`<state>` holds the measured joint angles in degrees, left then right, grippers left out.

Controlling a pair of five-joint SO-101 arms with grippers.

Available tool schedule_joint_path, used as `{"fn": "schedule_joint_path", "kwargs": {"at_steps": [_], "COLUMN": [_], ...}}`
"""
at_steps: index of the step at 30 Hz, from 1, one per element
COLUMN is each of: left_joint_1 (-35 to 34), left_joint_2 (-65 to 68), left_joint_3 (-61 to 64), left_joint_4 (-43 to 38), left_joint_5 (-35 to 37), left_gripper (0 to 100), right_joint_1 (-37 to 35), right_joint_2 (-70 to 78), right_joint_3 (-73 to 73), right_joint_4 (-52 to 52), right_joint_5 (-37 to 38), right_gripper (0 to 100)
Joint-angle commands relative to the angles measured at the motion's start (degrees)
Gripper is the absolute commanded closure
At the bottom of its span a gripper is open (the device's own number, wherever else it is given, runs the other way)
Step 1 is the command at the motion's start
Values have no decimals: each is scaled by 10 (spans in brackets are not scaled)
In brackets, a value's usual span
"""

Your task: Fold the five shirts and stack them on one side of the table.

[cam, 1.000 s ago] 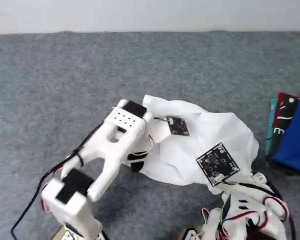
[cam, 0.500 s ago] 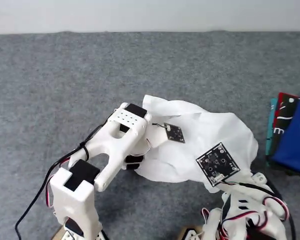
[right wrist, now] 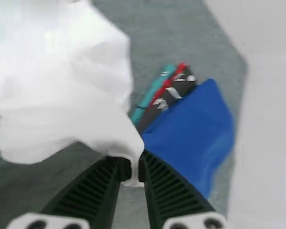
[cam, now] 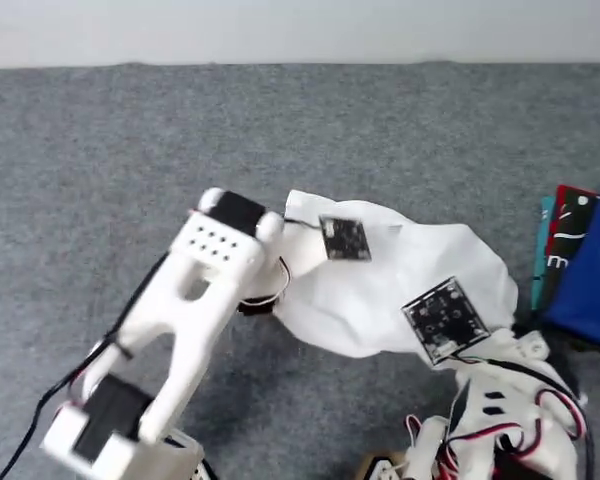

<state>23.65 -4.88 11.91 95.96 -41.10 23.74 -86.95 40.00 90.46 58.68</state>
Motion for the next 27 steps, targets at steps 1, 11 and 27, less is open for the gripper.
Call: {"fn": "schedule_joint_path", "kwargs": {"at_steps": [1, 11, 27], "left_joint_1": [-3, -25, -135], "left_joint_2": [-88, -183, -200], "left_joint_3": [-54, -228, -400], "left_joint_4": [7, 4, 8], "left_joint_5": [50, 156, 171], "left_gripper": [985, 983, 983], "right_joint_1": [29, 29, -42], "right_joint_2": [-7, 0, 348], "right_joint_3": [-11, -53, -396], "right_joint_4": [-70, -259, -182], "right_joint_5": [-2, -2, -81], "right_gripper": [989, 989, 989]}}
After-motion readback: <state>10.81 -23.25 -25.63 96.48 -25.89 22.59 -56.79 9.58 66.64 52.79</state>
